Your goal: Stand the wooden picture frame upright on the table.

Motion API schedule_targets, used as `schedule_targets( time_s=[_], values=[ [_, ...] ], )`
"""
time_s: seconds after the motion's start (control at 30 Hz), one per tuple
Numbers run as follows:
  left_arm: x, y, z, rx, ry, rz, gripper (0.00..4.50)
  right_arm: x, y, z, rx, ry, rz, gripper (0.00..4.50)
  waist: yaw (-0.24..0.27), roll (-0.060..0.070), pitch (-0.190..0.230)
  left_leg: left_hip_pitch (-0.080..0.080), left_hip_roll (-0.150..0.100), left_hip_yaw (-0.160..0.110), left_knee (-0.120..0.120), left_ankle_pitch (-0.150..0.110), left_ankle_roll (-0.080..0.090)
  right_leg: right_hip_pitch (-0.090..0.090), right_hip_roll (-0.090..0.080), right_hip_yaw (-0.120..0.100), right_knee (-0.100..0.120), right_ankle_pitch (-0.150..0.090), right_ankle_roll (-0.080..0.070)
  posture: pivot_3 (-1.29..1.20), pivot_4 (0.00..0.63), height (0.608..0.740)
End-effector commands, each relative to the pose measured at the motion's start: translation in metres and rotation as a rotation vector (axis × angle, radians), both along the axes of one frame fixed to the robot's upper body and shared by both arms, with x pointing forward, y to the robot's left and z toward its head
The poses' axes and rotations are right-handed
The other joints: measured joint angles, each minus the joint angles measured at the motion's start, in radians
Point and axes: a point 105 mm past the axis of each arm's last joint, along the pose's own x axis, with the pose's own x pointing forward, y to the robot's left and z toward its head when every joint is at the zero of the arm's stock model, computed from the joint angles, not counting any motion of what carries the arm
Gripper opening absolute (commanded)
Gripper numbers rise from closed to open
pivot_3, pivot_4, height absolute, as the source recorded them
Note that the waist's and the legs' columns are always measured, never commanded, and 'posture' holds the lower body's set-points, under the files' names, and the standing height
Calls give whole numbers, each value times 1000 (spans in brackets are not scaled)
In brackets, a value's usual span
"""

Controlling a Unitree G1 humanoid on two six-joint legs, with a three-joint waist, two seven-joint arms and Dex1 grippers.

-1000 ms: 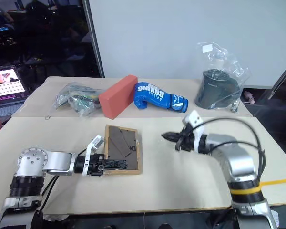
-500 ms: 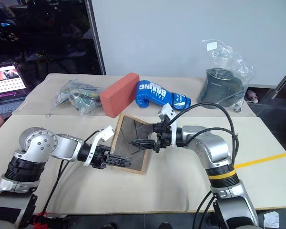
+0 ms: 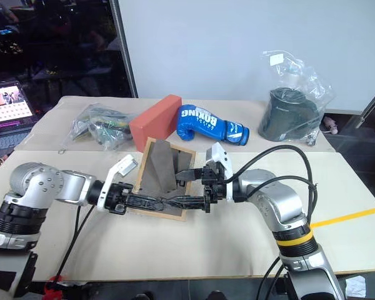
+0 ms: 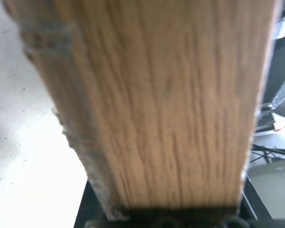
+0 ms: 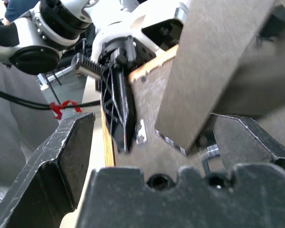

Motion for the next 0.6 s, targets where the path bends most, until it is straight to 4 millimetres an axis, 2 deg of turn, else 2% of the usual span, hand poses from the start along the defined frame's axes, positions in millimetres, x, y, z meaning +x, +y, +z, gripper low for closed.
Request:
schedule_targets(
  time_s=[0.03,0.3,0.47,0.6],
  values=[
    [4,4,26,-103,-93,-40,953,-7,-1,15,38,-72,14,4464,1,0,0,0,0,0,0,0,0,0,0,0,0,-2,3,0,150,720],
    [10,9,28,-124,-121,-61,953,-3,-6,26,56,-114,-26,4464,3,0,0,0,0,0,0,0,0,0,0,0,0,-2,3,0,150,720],
    [9,8,34,-153,-102,-77,953,7,-28,26,21,-136,-98,4464,7,0,0,-1,0,0,0,0,0,0,0,0,0,-2,3,0,150,720],
    [4,9,39,-194,-27,-96,953,19,-49,33,-14,-221,-190,4464,10,0,0,-1,0,0,0,0,0,0,0,-1,0,-2,3,0,150,720]
  ],
)
